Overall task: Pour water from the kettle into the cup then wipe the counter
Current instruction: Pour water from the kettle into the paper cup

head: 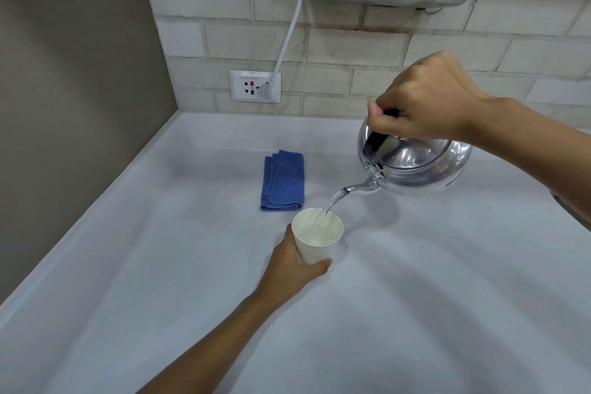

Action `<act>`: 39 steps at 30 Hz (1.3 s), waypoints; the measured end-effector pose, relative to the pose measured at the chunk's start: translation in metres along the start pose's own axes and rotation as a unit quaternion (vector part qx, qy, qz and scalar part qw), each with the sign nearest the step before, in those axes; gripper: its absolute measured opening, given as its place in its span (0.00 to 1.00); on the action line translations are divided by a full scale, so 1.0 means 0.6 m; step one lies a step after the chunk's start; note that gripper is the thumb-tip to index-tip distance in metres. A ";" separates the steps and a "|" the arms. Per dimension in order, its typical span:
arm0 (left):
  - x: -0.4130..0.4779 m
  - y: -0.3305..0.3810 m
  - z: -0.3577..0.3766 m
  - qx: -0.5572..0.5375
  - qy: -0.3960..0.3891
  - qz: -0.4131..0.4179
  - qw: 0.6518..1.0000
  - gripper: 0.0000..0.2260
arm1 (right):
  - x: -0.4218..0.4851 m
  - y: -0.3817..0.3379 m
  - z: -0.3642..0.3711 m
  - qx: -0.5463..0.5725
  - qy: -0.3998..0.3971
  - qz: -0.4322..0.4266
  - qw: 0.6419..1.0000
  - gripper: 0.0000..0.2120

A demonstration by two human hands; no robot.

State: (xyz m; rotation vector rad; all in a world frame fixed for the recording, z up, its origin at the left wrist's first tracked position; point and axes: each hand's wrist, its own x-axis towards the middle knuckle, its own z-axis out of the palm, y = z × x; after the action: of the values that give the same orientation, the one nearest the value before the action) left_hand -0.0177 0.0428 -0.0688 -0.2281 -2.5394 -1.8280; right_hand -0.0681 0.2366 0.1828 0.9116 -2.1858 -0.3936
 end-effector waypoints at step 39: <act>-0.002 0.005 -0.001 0.002 0.002 0.003 1.000 0.30 | -0.037 -0.009 0.072 0.099 0.019 0.117 0.988 0.24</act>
State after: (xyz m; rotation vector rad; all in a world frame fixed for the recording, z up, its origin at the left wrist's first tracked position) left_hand -0.0160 0.0434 -0.0657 -0.2326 -2.5378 -1.8186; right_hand -0.0859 0.2486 0.1389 0.7478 -2.2925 -0.0453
